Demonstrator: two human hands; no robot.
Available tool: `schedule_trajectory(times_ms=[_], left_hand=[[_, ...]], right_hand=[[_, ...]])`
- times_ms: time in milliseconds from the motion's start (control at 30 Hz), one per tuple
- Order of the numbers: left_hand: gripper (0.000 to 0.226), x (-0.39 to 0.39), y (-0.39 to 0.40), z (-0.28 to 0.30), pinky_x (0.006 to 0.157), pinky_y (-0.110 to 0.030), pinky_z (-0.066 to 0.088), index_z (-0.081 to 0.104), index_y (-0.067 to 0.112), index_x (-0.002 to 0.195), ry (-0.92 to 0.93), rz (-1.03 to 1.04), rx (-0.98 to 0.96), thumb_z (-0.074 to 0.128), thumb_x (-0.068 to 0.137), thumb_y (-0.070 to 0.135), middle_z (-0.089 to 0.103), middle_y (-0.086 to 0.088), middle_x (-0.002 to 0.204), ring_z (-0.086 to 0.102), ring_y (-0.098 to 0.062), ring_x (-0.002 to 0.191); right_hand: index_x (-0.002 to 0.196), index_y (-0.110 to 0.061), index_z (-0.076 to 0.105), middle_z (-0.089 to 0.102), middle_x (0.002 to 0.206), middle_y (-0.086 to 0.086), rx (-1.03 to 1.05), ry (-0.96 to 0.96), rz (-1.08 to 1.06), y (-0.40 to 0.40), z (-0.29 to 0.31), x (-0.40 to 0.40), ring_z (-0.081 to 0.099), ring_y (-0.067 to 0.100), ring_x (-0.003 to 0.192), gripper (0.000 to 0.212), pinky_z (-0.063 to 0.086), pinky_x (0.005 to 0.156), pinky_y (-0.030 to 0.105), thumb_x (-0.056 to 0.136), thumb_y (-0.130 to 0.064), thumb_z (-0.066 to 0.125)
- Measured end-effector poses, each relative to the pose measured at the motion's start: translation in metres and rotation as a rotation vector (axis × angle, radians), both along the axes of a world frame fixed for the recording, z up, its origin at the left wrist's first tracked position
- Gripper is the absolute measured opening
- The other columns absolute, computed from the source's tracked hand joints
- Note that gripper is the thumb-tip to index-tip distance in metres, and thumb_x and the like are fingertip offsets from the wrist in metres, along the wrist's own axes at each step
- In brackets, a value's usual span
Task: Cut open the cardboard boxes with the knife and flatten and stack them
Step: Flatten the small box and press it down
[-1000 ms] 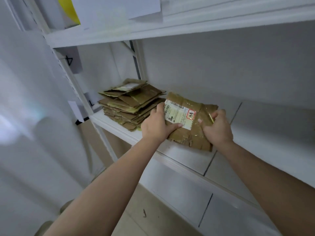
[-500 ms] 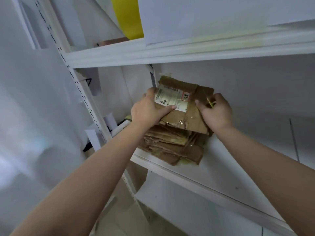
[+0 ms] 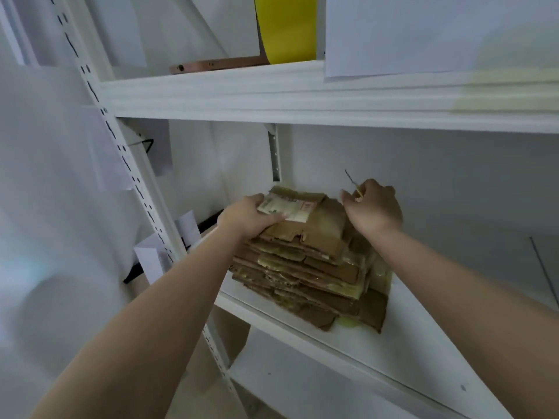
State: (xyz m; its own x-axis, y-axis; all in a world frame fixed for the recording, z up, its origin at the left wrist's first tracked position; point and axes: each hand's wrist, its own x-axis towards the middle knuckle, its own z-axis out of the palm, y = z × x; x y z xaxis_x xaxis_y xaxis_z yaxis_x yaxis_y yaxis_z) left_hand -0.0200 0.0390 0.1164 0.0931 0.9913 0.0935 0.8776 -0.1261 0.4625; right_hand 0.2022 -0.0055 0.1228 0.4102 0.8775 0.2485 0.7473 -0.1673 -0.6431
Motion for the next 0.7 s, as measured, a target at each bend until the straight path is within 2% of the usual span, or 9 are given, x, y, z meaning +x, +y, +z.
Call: schedule_trajectory(times_ms=[100, 133, 200, 267, 300, 367, 467, 567, 700], left_hand=[[0.087, -0.002, 0.0, -0.017, 0.093, -0.034, 0.045, 0.036, 0.03, 0.147, 0.023, -0.006, -0.034, 0.058, 0.075, 0.074, 0.053, 0.0, 0.139, 0.053, -0.025, 0.122], [0.087, 0.0, 0.0, -0.019, 0.092, -0.035, 0.047, 0.037, 0.03, 0.146, 0.033, -0.007, -0.018, 0.057, 0.074, 0.075, 0.055, 0.001, 0.137, 0.055, -0.024, 0.12], [0.084, 0.003, 0.0, -0.02, 0.089, -0.038, 0.05, 0.039, 0.031, 0.145, 0.102, -0.018, 0.023, 0.055, 0.075, 0.076, 0.058, -0.002, 0.13, 0.057, -0.025, 0.114], [0.08, 0.004, 0.001, -0.019, 0.09, -0.041, 0.05, 0.038, 0.031, 0.145, 0.241, -0.028, 0.081, 0.052, 0.079, 0.074, 0.05, -0.008, 0.132, 0.053, -0.028, 0.116], [0.077, 0.005, 0.002, -0.019, 0.096, -0.044, 0.046, 0.036, 0.03, 0.146, 0.326, -0.05, 0.135, 0.052, 0.083, 0.07, 0.042, -0.012, 0.139, 0.046, -0.031, 0.124], [0.071, 0.01, 0.002, -0.024, 0.111, -0.049, 0.028, 0.029, 0.027, 0.15, 0.42, -0.174, 0.209, 0.046, 0.091, 0.061, 0.024, -0.012, 0.155, 0.025, -0.034, 0.141], [0.065, 0.023, -0.001, -0.052, 0.117, -0.052, 0.001, 0.013, 0.033, 0.154, 0.405, -0.346, 0.068, 0.024, 0.097, 0.061, 0.002, -0.003, 0.162, -0.005, -0.025, 0.149], [0.065, 0.02, -0.003, -0.083, 0.118, -0.049, -0.001, 0.005, 0.039, 0.153, 0.463, -0.306, 0.073, 0.014, 0.094, 0.066, -0.003, 0.001, 0.162, -0.008, -0.021, 0.149], [0.066, 0.017, -0.001, -0.098, 0.119, -0.044, 0.001, 0.01, 0.042, 0.152, 0.399, -0.276, 0.142, 0.013, 0.092, 0.069, 0.004, 0.003, 0.162, -0.003, -0.019, 0.149]], right_hand=[[0.108, -0.008, 0.056, 0.043, 0.111, 0.012, 0.023, -0.174, 0.025, 0.003, 0.002, -0.008, 0.05, 0.022, 0.067, 0.034, 0.042, 0.065, 0.032, 0.101, -0.034, 0.036], [0.11, -0.009, 0.057, 0.045, 0.111, 0.011, 0.04, -0.238, 0.075, 0.004, 0.003, -0.014, 0.053, 0.024, 0.074, 0.032, 0.042, 0.065, 0.032, 0.101, -0.031, 0.035], [0.122, -0.018, 0.055, 0.048, 0.128, 0.011, 0.001, -0.336, 0.219, 0.009, -0.004, -0.024, 0.047, 0.032, 0.114, 0.032, 0.045, 0.083, 0.039, 0.101, -0.028, 0.034], [0.139, -0.028, 0.043, 0.029, 0.153, 0.005, -0.147, -0.351, 0.331, 0.013, -0.025, -0.032, 0.019, 0.03, 0.142, 0.04, 0.024, 0.11, 0.05, 0.102, -0.032, 0.029], [0.144, -0.032, 0.035, 0.021, 0.157, 0.003, -0.218, -0.313, 0.35, 0.013, -0.04, -0.034, 0.012, 0.028, 0.145, 0.043, 0.014, 0.114, 0.052, 0.102, -0.034, 0.026], [0.147, -0.034, 0.027, 0.016, 0.159, 0.001, -0.278, -0.258, 0.334, 0.01, -0.068, -0.033, 0.007, 0.026, 0.146, 0.045, 0.008, 0.115, 0.054, 0.102, -0.034, 0.025], [0.149, -0.035, 0.023, 0.014, 0.159, 0.0, -0.267, -0.239, 0.314, 0.007, -0.089, -0.029, 0.004, 0.024, 0.147, 0.048, 0.009, 0.116, 0.054, 0.102, -0.031, 0.029], [0.148, -0.037, 0.023, 0.015, 0.159, -0.002, -0.243, -0.264, 0.307, 0.007, -0.094, -0.033, 0.003, 0.023, 0.147, 0.048, 0.01, 0.117, 0.052, 0.101, -0.033, 0.03], [0.148, -0.037, 0.025, 0.018, 0.158, -0.002, -0.22, -0.292, 0.285, 0.009, -0.103, -0.037, 0.004, 0.023, 0.147, 0.048, 0.013, 0.116, 0.053, 0.1, -0.033, 0.033]])
